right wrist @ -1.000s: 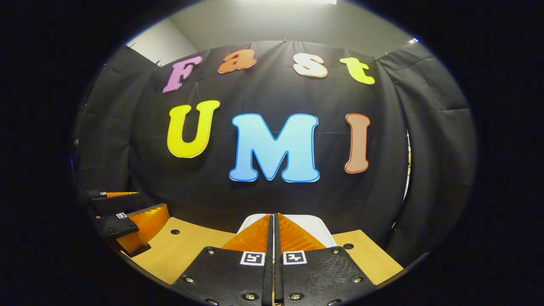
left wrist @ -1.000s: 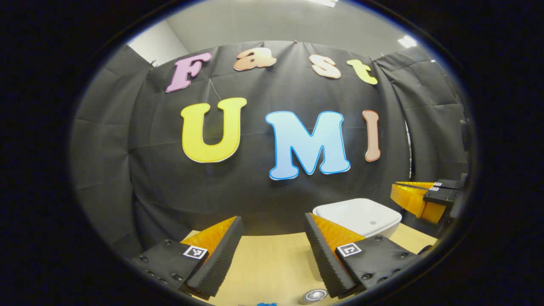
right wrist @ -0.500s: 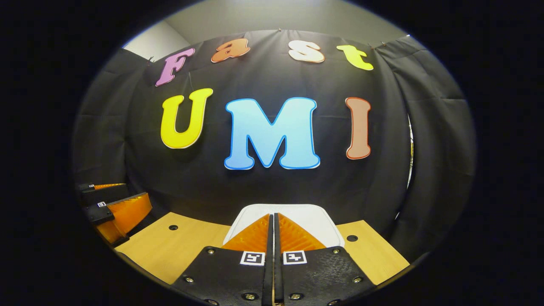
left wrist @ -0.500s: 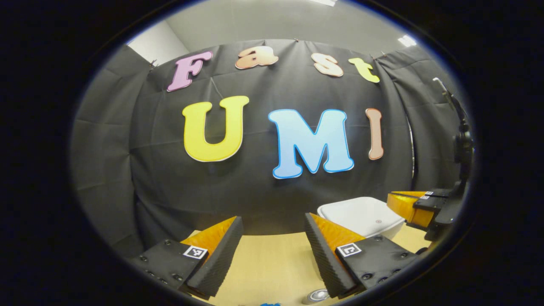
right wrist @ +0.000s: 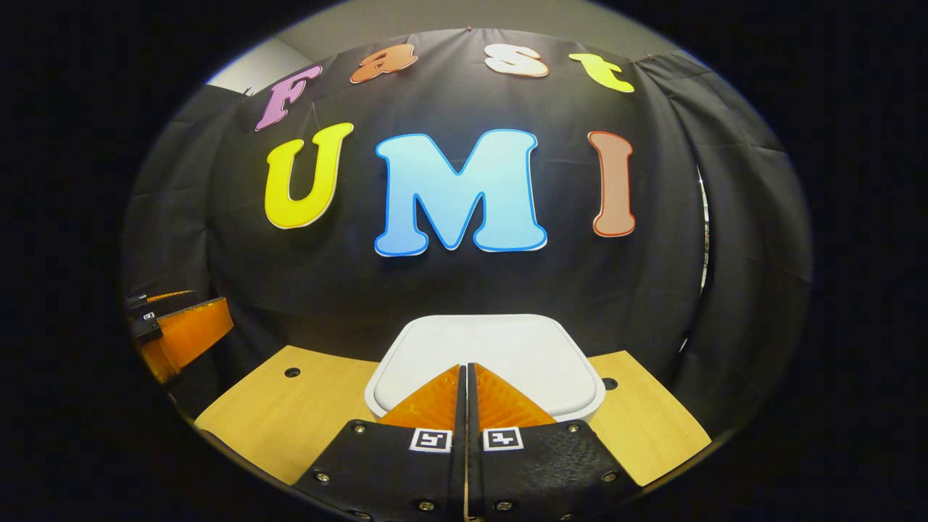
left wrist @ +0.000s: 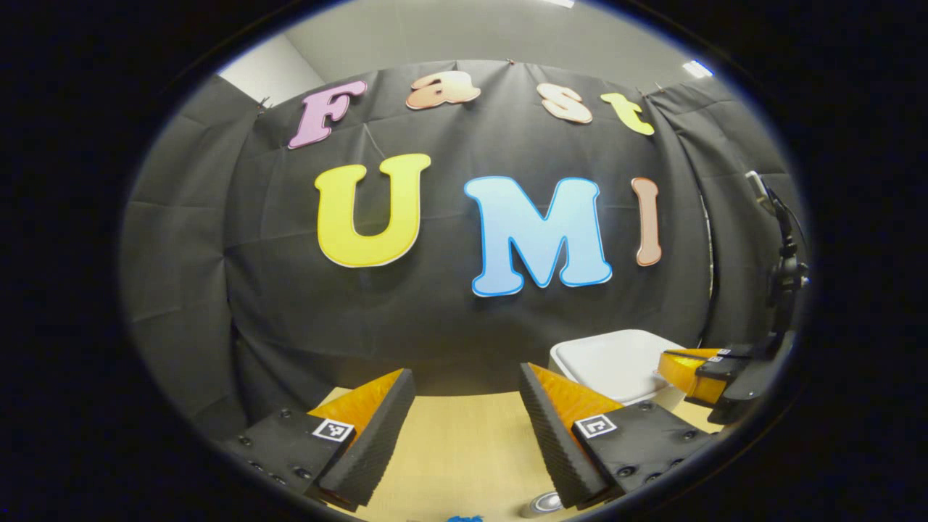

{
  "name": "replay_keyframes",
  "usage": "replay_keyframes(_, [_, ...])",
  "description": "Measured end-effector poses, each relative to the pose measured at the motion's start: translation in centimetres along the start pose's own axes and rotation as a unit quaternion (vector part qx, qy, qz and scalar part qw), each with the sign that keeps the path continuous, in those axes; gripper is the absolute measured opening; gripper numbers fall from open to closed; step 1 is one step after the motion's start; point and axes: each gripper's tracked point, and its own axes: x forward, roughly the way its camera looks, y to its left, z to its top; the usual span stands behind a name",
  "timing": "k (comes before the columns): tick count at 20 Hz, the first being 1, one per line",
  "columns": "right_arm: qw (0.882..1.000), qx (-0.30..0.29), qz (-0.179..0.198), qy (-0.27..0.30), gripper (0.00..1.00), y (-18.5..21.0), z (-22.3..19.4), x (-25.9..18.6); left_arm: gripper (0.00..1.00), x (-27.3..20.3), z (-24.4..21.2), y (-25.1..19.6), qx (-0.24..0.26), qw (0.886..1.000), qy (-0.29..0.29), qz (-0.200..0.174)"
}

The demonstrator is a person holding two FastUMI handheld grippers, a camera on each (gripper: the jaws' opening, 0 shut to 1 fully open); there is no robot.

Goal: Press the lid of the desktop garbage bin to open it, pick up the crumpled paper on the desktop and throw it into the bin, then pick up the pop can on the desktop and drop it into the bin, and finally close the garbage bin lid.

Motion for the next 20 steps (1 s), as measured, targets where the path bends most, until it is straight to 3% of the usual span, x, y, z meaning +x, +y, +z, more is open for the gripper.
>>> replay_keyframes(4, [1.000, 0.010, 0.000, 0.023, 0.02, -0.3, -1.8, 0.2, 0.95, 0.2, -0.2, -0.2, -0.002, 1.000, 0.003, 0.000])
replay_keyframes(12, [1.000, -0.011, -0.005, 0.006, 0.02, -0.5, -2.0, 0.3, 0.95, 0.3, -0.5, -0.1, -0.008, 1.000, 0.009, 0.000])
replay_keyframes(20, [1.000, 0.007, 0.004, -0.001, 0.02, -0.3, -1.4, 0.0, 0.95, 0.4, -0.6, -0.4, -0.013, 1.000, 0.011, -0.003])
